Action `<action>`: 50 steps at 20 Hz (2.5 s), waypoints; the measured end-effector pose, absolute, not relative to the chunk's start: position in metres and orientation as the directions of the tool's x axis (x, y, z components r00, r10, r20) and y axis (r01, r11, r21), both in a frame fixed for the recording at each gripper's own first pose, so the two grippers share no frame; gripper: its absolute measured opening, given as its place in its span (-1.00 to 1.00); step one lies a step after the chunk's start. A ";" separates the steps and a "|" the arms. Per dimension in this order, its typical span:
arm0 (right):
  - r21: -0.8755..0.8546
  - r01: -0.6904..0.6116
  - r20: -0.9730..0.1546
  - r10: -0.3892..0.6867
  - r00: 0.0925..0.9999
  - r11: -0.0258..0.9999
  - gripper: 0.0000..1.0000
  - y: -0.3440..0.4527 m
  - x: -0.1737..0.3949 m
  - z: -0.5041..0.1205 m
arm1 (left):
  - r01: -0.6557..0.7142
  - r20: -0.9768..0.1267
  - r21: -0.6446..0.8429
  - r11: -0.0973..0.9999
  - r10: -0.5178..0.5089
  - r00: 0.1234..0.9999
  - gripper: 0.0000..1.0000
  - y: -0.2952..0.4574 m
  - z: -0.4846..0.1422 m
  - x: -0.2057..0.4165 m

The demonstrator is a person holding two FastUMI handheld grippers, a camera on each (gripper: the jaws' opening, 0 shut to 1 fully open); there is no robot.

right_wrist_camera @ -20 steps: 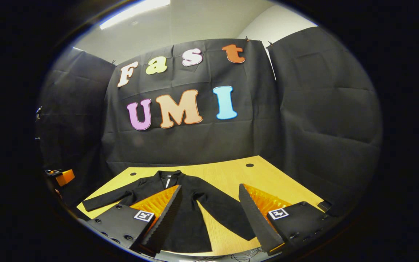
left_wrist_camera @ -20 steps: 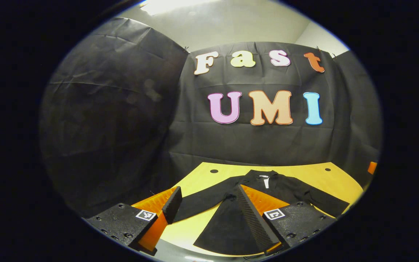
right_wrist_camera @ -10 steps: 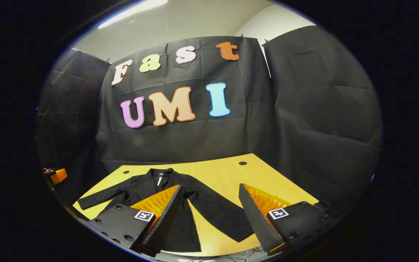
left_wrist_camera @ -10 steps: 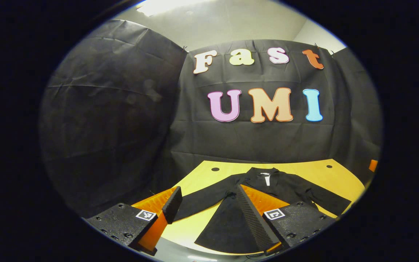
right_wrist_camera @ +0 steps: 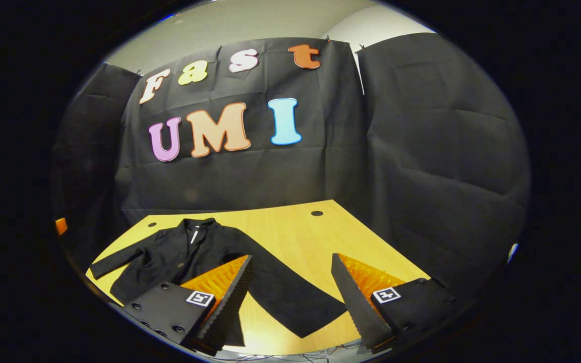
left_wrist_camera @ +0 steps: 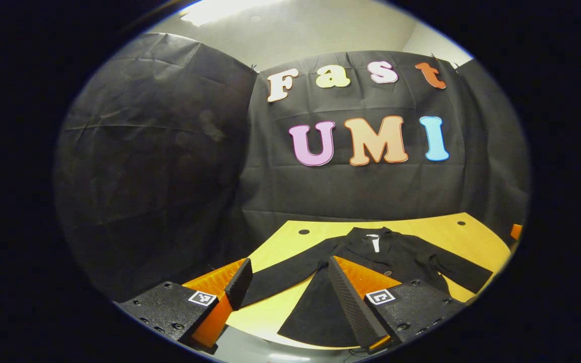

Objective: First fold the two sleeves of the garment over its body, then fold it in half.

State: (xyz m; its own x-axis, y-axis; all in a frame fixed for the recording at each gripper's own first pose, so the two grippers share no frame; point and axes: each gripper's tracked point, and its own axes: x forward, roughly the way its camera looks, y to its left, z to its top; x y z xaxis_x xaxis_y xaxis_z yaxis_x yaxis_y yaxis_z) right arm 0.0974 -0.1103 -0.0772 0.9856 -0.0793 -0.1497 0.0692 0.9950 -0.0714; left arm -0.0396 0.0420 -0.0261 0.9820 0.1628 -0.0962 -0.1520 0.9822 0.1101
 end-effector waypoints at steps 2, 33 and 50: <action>-0.065 0.064 -0.175 -0.075 0.982 0.996 0.96 -0.120 0.108 -0.090 | -0.144 -0.101 0.118 0.983 0.156 0.983 0.84 0.039 -0.026 -0.042; -0.139 0.029 -0.539 -0.100 0.837 0.990 0.90 -0.166 0.174 -0.268 | -0.156 -0.172 0.141 0.978 0.180 0.968 0.87 0.032 -0.051 -0.040; -0.164 -0.111 -0.601 -0.010 0.799 0.980 -0.78 -0.141 0.179 -0.266 | -0.155 -0.175 0.128 0.980 0.176 0.969 0.79 0.026 -0.050 -0.039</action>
State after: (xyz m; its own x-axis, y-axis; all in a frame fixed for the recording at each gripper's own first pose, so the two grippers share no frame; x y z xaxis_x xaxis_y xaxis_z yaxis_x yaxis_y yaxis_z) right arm 0.1793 -0.1411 -0.2663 0.7989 -0.0100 -0.6014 -0.1109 0.9803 -0.1636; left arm -0.0392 0.0264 -0.0499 0.9687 0.1757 -0.1754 -0.1546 0.9797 0.1277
